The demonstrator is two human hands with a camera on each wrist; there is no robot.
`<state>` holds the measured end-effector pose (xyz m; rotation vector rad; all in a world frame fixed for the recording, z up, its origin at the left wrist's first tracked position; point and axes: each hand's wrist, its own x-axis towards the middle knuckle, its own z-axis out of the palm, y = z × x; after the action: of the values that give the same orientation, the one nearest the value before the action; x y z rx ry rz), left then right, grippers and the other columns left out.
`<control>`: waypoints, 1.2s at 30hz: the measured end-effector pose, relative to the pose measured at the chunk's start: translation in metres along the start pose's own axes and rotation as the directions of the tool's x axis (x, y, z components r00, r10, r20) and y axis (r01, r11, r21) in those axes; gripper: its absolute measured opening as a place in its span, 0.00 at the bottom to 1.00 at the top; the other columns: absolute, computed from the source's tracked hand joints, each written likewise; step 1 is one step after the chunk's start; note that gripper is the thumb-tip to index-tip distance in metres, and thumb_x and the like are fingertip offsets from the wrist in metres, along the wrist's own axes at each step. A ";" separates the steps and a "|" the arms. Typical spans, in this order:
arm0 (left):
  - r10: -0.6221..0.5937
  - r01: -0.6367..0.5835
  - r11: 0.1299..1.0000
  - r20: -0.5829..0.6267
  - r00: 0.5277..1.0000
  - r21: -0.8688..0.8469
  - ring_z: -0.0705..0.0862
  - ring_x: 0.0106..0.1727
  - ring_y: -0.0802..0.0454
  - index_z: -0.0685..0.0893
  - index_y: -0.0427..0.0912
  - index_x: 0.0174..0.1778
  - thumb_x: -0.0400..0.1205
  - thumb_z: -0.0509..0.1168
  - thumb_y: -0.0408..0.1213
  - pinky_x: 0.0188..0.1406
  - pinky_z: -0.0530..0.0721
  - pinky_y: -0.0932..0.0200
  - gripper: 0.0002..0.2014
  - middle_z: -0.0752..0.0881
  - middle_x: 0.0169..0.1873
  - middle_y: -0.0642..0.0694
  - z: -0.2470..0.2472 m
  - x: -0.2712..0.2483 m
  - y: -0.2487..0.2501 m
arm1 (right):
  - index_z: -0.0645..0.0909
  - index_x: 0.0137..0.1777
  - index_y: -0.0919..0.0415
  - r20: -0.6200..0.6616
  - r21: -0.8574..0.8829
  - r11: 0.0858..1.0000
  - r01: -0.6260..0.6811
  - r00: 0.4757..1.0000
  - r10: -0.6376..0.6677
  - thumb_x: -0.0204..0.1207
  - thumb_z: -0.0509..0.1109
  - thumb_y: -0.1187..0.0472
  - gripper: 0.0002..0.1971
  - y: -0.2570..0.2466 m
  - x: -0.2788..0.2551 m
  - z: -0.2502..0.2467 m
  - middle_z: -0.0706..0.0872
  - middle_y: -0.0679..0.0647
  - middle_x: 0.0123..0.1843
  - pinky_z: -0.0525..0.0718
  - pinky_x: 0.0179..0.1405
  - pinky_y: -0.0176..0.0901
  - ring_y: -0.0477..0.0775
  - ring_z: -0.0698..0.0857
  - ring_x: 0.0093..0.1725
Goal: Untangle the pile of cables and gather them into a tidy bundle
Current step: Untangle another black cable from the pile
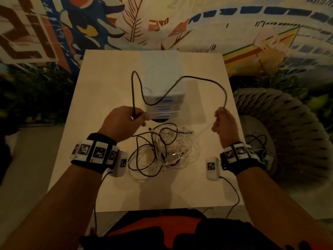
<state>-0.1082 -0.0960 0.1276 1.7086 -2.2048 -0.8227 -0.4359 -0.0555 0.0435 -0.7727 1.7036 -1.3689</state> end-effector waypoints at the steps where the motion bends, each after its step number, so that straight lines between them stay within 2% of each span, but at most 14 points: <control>1: -0.040 0.040 0.999 -0.020 0.999 -0.015 0.86 0.43 0.61 0.91 0.54 0.44 0.89 0.59 0.53 0.38 0.76 0.63 0.17 0.90 0.39 0.59 -0.006 -0.002 -0.007 | 0.79 0.39 0.52 -0.036 -0.016 1.000 -0.010 0.999 0.009 0.87 0.62 0.54 0.14 0.003 0.005 -0.009 0.76 0.46 0.28 0.70 0.28 0.46 0.41 0.71 0.21; 3: -0.144 0.136 0.984 -0.068 0.987 -0.113 0.88 0.41 0.52 0.92 0.51 0.44 0.90 0.54 0.58 0.42 0.81 0.56 0.24 0.91 0.38 0.55 -0.017 -0.008 -0.015 | 0.80 0.39 0.55 -0.003 -0.113 0.994 -0.004 1.000 0.004 0.86 0.64 0.52 0.14 0.004 0.004 -0.017 0.78 0.42 0.26 0.72 0.30 0.47 0.43 0.73 0.23; 6: -0.215 0.189 0.906 -0.026 0.976 -0.378 0.88 0.31 0.49 0.92 0.48 0.44 0.89 0.50 0.62 0.32 0.86 0.53 0.30 0.92 0.36 0.49 -0.033 -0.017 -0.004 | 0.84 0.44 0.58 0.262 -0.423 0.888 0.180 0.963 -0.070 0.81 0.71 0.49 0.12 0.005 -0.019 0.000 0.83 0.48 0.30 0.78 0.37 0.49 0.48 0.79 0.30; 8: -0.166 0.137 0.847 -0.010 0.986 -0.514 0.88 0.30 0.44 0.91 0.44 0.45 0.90 0.50 0.61 0.27 0.87 0.51 0.30 0.92 0.38 0.44 -0.039 -0.022 0.014 | 0.86 0.49 0.52 0.494 -0.425 0.859 0.284 0.868 -0.042 0.79 0.76 0.55 0.04 0.002 -0.041 0.025 0.87 0.44 0.34 0.80 0.39 0.43 0.42 0.81 0.32; 10: -0.115 0.078 0.790 -0.023 0.993 -0.608 0.89 0.30 0.39 0.90 0.41 0.46 0.90 0.50 0.59 0.25 0.87 0.47 0.30 0.91 0.38 0.41 -0.044 -0.025 0.035 | 0.85 0.62 0.51 0.668 -0.379 0.875 0.301 0.744 0.033 0.77 0.79 0.57 0.15 0.006 -0.058 0.053 0.86 0.38 0.37 0.80 0.42 0.33 0.38 0.82 0.34; 12: -0.066 0.026 0.746 -0.035 0.997 -0.665 0.89 0.30 0.36 0.89 0.39 0.47 0.91 0.49 0.58 0.24 0.87 0.47 0.31 0.90 0.37 0.38 -0.047 -0.027 0.054 | 0.80 0.69 0.46 0.750 -0.430 0.832 0.350 0.652 0.113 0.76 0.80 0.52 0.22 0.017 -0.068 0.081 0.83 0.38 0.42 0.79 0.44 0.29 0.38 0.82 0.37; 14: -0.014 -0.019 0.722 -0.042 0.999 -0.692 0.89 0.31 0.35 0.88 0.37 0.48 0.92 0.48 0.57 0.24 0.86 0.49 0.31 0.89 0.37 0.36 -0.050 -0.027 0.068 | 0.80 0.70 0.51 0.778 -0.487 0.733 0.474 0.617 0.118 0.79 0.77 0.49 0.21 0.030 -0.071 0.105 0.83 0.42 0.46 0.78 0.46 0.33 0.41 0.79 0.39; 17: 0.073 -0.091 0.737 -0.055 0.996 -0.670 0.90 0.35 0.36 0.88 0.35 0.48 0.92 0.49 0.54 0.29 0.90 0.47 0.30 0.89 0.36 0.37 -0.053 -0.026 0.075 | 0.83 0.48 0.54 0.731 -0.541 0.694 0.475 0.674 0.108 0.87 0.66 0.54 0.08 0.037 -0.069 0.118 0.85 0.52 0.47 0.77 0.50 0.48 0.52 0.80 0.44; 20: 0.159 -0.187 0.817 -0.099 0.982 -0.546 0.91 0.44 0.47 0.90 0.40 0.50 0.91 0.54 0.53 0.48 0.91 0.45 0.25 0.93 0.39 0.46 -0.053 -0.026 0.060 | 0.82 0.36 0.52 0.624 -0.472 0.827 0.305 0.778 0.069 0.89 0.62 0.60 0.18 0.030 -0.064 0.104 0.86 0.47 0.33 0.80 0.42 0.43 0.46 0.85 0.35; 23: 0.175 -0.209 0.880 -0.118 0.977 -0.427 0.91 0.51 0.56 0.92 0.50 0.52 0.83 0.60 0.67 0.57 0.89 0.41 0.26 0.93 0.45 0.55 -0.049 -0.028 0.033 | 0.78 0.34 0.56 0.512 -0.365 0.922 0.131 0.855 0.081 0.90 0.60 0.60 0.20 0.023 -0.051 0.082 0.76 0.43 0.20 0.70 0.29 0.38 0.41 0.74 0.20; 28: 0.031 -0.106 0.926 -0.207 0.978 -0.362 0.87 0.49 0.70 0.90 0.61 0.47 0.75 0.66 0.69 0.42 0.81 0.76 0.19 0.91 0.42 0.65 -0.034 -0.034 0.001 | 0.75 0.30 0.55 0.409 -0.037 0.981 -0.189 0.893 0.188 0.90 0.59 0.51 0.24 0.023 -0.036 0.061 0.65 0.57 0.28 0.63 0.20 0.36 0.46 0.63 0.18; 30: -0.030 -0.021 0.970 -0.203 0.979 -0.244 0.86 0.43 0.73 0.89 0.61 0.49 0.74 0.66 0.70 0.37 0.78 0.74 0.19 0.88 0.38 0.67 -0.018 -0.033 -0.014 | 0.72 0.30 0.56 0.427 0.011 0.979 -0.205 0.886 0.180 0.91 0.58 0.52 0.24 0.023 -0.039 0.057 0.65 0.52 0.25 0.60 0.20 0.36 0.45 0.62 0.17; 33: -0.195 0.194 0.980 -0.033 0.980 -0.041 0.84 0.39 0.64 0.88 0.56 0.52 0.73 0.63 0.75 0.40 0.79 0.61 0.28 0.87 0.39 0.62 0.021 -0.029 -0.038 | 0.69 0.32 0.58 0.446 0.015 0.976 -0.216 0.875 0.187 0.92 0.55 0.54 0.23 0.024 -0.045 0.055 0.63 0.47 0.20 0.59 0.21 0.38 0.45 0.60 0.17; 36: -0.277 0.250 0.960 0.293 0.915 0.125 0.85 0.45 0.53 0.89 0.54 0.49 0.72 0.60 0.79 0.50 0.83 0.54 0.32 0.89 0.44 0.53 0.068 -0.031 -0.052 | 0.69 0.34 0.59 0.447 0.018 0.969 -0.248 0.869 0.214 0.93 0.54 0.56 0.22 0.026 -0.050 0.057 0.65 0.46 0.18 0.63 0.18 0.37 0.45 0.62 0.17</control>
<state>-0.0906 -0.0553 0.0481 2.0768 -2.2558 -1.1466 -0.3608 -0.0346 0.0229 -0.7426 1.3271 -0.9926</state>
